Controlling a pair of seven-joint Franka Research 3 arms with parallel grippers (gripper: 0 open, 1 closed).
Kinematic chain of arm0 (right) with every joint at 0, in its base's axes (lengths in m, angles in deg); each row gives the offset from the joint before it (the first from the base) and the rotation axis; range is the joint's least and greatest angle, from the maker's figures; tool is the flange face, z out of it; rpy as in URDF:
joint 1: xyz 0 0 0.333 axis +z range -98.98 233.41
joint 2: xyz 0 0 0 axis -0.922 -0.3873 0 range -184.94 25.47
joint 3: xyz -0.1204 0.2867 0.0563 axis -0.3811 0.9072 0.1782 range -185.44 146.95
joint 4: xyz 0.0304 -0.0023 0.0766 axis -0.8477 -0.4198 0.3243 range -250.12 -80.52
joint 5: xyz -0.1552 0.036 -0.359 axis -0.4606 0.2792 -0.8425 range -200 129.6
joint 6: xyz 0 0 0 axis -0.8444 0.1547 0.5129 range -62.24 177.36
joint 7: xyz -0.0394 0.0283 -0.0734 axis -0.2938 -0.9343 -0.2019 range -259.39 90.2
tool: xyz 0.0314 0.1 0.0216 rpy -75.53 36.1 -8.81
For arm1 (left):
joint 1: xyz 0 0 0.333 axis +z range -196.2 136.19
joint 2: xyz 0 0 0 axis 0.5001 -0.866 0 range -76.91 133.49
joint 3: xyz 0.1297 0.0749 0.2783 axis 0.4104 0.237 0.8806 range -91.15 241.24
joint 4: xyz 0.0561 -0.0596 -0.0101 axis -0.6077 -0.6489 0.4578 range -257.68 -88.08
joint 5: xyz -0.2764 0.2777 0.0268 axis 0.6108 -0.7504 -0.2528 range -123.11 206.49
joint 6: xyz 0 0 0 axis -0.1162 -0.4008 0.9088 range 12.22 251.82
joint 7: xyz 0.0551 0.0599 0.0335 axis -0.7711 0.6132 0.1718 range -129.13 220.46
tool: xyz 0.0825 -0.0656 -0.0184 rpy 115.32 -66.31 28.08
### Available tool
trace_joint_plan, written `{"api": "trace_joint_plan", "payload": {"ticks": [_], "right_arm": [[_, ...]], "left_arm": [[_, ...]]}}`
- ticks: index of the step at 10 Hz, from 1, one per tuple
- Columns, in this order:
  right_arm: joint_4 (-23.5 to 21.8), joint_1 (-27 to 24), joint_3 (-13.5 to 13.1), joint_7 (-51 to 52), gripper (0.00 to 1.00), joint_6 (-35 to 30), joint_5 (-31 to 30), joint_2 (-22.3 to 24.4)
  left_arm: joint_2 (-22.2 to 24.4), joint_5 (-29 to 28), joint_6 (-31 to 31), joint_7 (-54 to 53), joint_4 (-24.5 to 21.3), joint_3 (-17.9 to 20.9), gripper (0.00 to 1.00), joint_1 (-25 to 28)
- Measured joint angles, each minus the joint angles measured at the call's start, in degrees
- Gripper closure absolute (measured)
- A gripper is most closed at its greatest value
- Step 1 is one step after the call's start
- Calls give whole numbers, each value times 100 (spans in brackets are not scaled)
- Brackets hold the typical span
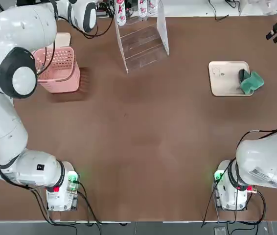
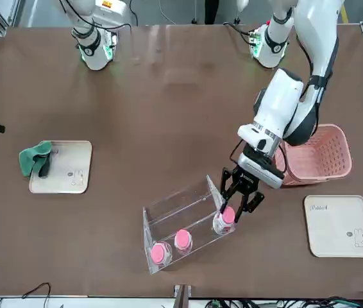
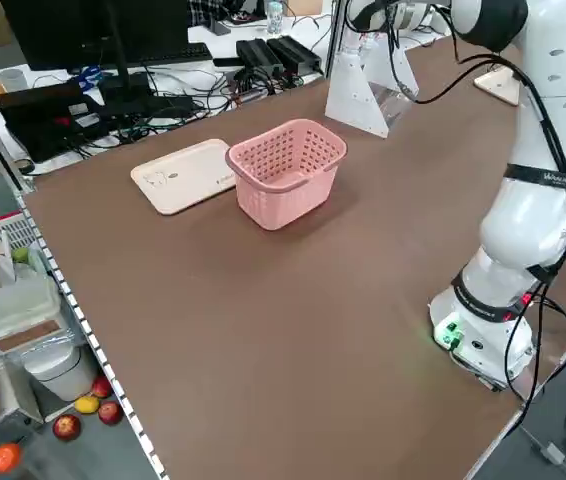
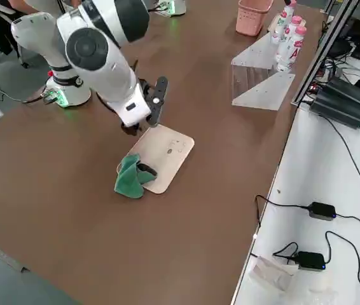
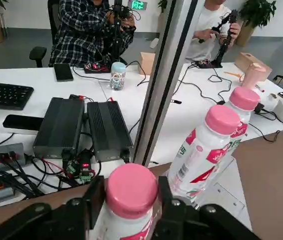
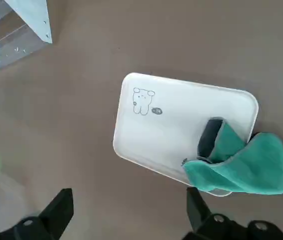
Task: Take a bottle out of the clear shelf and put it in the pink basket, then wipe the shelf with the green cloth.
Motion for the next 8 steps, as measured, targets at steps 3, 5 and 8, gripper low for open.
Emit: {"api": "trace_joint_plan", "payload": {"ticks": [3,5,8], "right_arm": [[-8,-569,25,362,0,278,264,-737],[76,-871,142,446,0,488,275,-1176],[337,-1551,707,188,0,804,263,-1661]], "left_arm": [[0,-51,3,-13,4,14,54,6],[0,-58,4,-13,5,16,54,9],[52,-58,-305,-9,83,16,54,16]]}}
